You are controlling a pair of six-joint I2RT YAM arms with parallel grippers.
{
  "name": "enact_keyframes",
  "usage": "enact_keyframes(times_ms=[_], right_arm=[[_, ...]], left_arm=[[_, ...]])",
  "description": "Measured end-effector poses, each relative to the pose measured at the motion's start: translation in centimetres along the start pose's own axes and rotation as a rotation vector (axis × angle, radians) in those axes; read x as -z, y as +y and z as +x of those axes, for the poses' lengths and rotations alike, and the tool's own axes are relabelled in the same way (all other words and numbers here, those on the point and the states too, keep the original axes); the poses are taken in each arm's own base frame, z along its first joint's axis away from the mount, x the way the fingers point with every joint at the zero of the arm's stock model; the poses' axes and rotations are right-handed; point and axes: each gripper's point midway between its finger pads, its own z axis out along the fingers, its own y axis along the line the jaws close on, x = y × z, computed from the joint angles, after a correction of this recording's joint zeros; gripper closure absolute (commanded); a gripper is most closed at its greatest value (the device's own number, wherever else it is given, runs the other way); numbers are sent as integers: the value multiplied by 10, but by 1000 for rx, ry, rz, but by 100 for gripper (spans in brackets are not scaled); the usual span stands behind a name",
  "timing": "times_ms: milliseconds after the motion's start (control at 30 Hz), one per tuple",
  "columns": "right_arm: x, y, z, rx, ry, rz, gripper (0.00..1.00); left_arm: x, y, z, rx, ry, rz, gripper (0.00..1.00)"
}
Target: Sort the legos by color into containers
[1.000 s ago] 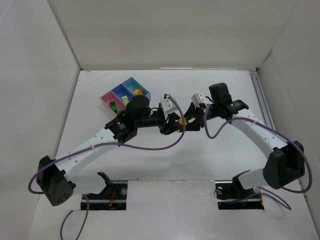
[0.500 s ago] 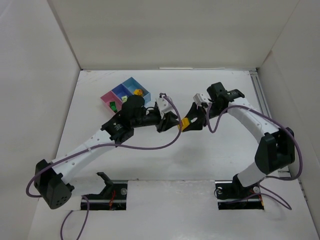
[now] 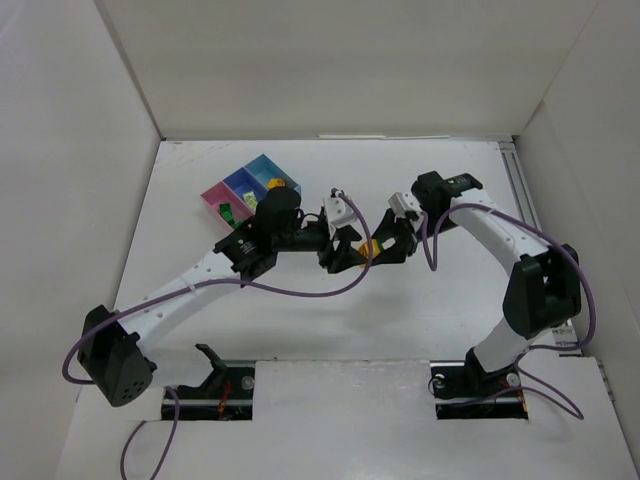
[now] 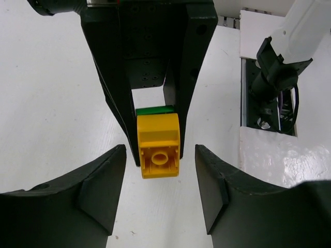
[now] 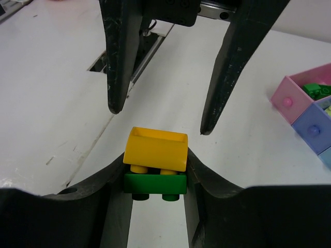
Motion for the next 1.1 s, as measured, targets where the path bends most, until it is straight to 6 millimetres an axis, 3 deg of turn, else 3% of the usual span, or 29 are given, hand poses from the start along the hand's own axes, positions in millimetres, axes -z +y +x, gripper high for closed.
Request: enact_keyframes(times_ms=[133,233,467,500,533,600,767,1100], right_arm=[[-2,2,-1,2,-1,-8,100],[-3,2,-1,5,-2,-10,100],[-1,1,3,17,17,-8,96],[-1,1,2,18,17,-8,90],[-1,1,2,18,17,-8,84],[-1,1,2,18,17,-8,81],[-1,1,2,18,17,-8,66],[-2,1,-1,20,1,-7,48]], left_arm=[[-8,5,0,6,10,4,38],[-16,11,6,20,37,-8,38],[-23,7,10,26,73,-11,76],[-23,7,10,27,73,-12,81],[-23,7,10,28,74,-13,92],[-23,7,10,27,74,-14,100],[-23,7,10,27,74,-15,100],[-20,7,5,19,63,-20,100]])
